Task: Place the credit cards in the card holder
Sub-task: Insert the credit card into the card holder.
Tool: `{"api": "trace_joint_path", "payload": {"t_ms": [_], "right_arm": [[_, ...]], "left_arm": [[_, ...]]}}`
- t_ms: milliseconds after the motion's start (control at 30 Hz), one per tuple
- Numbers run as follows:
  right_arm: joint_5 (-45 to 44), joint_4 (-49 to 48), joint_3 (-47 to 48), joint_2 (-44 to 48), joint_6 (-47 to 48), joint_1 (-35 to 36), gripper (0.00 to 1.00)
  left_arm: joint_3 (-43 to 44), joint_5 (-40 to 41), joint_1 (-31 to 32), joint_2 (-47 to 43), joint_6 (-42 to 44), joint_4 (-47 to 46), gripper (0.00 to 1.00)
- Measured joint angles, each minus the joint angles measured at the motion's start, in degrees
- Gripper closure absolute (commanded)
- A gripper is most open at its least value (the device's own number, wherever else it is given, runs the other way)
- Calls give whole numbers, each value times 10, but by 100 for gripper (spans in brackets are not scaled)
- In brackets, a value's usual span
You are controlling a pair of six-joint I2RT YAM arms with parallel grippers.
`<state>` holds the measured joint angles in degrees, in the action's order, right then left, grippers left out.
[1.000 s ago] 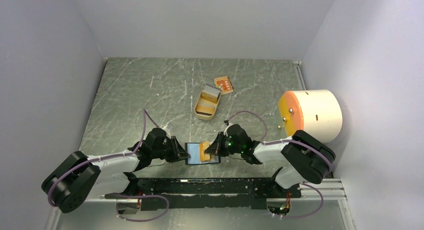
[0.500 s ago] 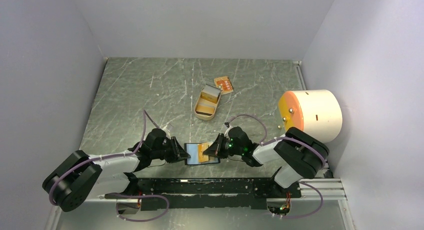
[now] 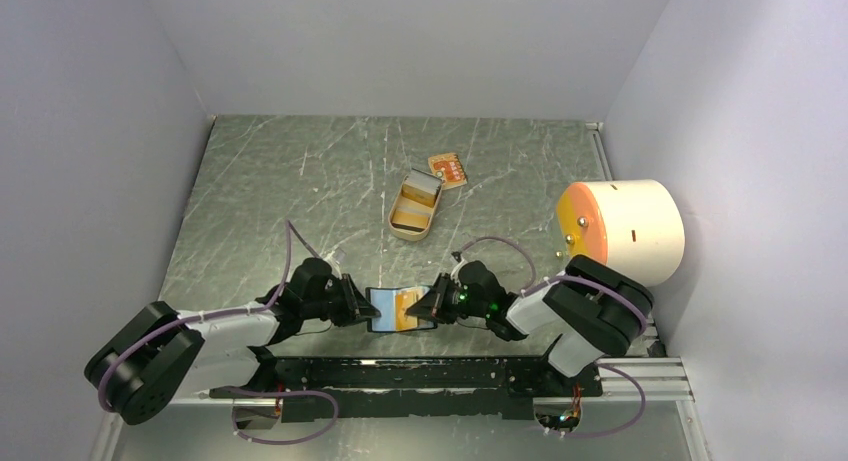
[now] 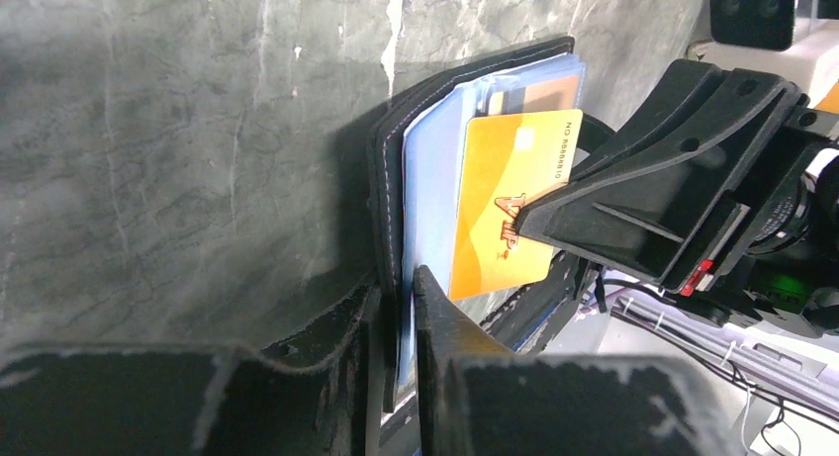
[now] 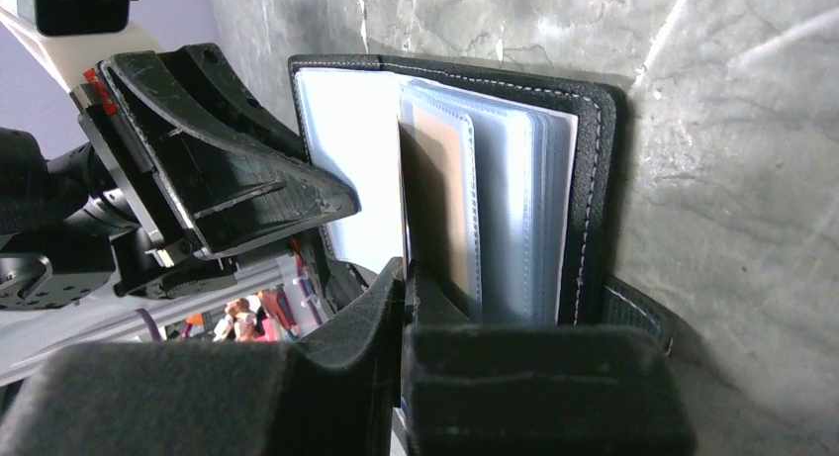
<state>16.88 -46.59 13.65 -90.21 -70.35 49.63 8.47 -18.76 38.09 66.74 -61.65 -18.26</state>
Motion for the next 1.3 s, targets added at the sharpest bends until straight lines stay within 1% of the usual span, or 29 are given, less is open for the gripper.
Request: {"api": "trace_joint_path", "payload": {"t_ms": [67,167,300,467,600,833,1100,1300], "right_arm": [[-6,3,-6,7,-3,2,95],[-13,6,-10,16,-5,5,94],[-16,5,-10,16,-3,10,94],[-14,-25,-10,-11,-4,11,95],[-10,-47,-8,-28,-4,12,95],[-4,-58,-2,-39,11,12,95],[10,-116,4,-83,16,11,97],[18,-153,-3,-98,16,0,97]], "left_arm": [[0,0,0,-7,-1,2,85],[-8,-1,0,-27,-6,-3,84],[-21,-3,0,-35,-12,-12,76],[-24,-12,0,-2,-14,-34,73],[-26,-23,0,14,-16,-60,74],[-26,-23,0,15,-16,-61,74],[-26,-23,0,15,-16,-62,75],[-28,-23,0,13,-16,-62,75]]}}
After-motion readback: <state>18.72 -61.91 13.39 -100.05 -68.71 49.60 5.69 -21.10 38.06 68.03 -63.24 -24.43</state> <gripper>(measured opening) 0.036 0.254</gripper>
